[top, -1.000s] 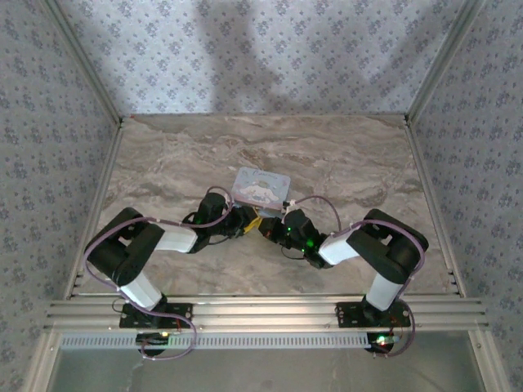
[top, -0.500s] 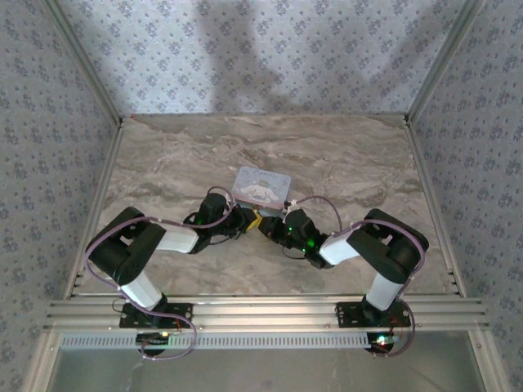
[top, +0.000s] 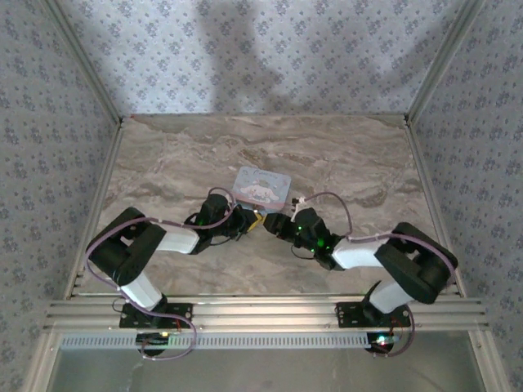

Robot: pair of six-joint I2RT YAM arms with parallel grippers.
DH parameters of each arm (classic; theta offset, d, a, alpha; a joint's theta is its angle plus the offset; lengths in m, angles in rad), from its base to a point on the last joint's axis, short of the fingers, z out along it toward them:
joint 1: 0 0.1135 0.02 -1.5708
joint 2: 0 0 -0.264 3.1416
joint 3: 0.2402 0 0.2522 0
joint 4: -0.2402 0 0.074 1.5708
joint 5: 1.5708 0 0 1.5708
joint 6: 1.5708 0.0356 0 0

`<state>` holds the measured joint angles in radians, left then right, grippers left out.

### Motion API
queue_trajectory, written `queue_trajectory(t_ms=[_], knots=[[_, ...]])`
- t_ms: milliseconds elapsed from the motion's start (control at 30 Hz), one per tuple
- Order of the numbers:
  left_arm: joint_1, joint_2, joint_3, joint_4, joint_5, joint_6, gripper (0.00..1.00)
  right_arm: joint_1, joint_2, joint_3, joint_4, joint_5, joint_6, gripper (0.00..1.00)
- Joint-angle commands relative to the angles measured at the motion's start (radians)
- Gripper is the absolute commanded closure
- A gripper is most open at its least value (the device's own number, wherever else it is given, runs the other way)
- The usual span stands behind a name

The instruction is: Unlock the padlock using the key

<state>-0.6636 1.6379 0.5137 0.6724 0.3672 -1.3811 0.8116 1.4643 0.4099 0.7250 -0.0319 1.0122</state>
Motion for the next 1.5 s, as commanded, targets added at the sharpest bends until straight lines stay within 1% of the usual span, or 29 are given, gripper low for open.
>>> queue_trajectory(t_ms=[0, 200, 333, 400, 600, 733, 867, 967, 1033, 1200, 1467], knots=[[-0.006, -0.036, 0.024, -0.032, -0.013, -0.015, 0.96, -0.01, -0.11, -0.006, -0.182, 0.081, -0.197, 0.51], [-0.006, -0.052, 0.03, -0.043, -0.003, -0.018, 0.96, 0.0, -0.335, 0.042, -0.392, 0.18, -0.604, 0.46], [-0.007, -0.055, 0.034, -0.04, 0.004, -0.022, 0.96, 0.009, -0.448, 0.06, -0.445, 0.198, -0.876, 0.4], [-0.006, -0.059, 0.034, -0.041, 0.003, -0.024, 0.96, 0.024, -0.486, 0.063, -0.455, 0.219, -0.995, 0.35], [-0.006, -0.073, 0.038, -0.071, 0.002, -0.028, 0.96, 0.075, -0.517, 0.03, -0.406, 0.211, -1.383, 0.24], [-0.006, -0.077, 0.042, -0.083, 0.003, -0.048, 0.96, 0.109, -0.478, -0.024, -0.333, 0.21, -1.582, 0.22], [-0.006, -0.079, 0.043, -0.084, 0.009, -0.068, 1.0, 0.136, -0.393, -0.042, -0.291, 0.229, -1.666, 0.21], [-0.007, -0.082, 0.043, -0.085, 0.013, -0.077, 1.0, 0.16, -0.309, -0.049, -0.213, 0.257, -1.665, 0.21], [-0.007, -0.087, 0.043, -0.091, 0.012, -0.078, 1.0, 0.175, -0.24, -0.057, -0.13, 0.273, -1.655, 0.22], [-0.007, -0.096, 0.043, -0.104, 0.007, -0.081, 1.0, 0.192, -0.101, -0.045, -0.016, 0.298, -1.641, 0.23], [-0.007, -0.102, 0.044, -0.115, 0.005, -0.084, 1.0, 0.193, 0.045, -0.01, 0.103, 0.308, -1.617, 0.35]])
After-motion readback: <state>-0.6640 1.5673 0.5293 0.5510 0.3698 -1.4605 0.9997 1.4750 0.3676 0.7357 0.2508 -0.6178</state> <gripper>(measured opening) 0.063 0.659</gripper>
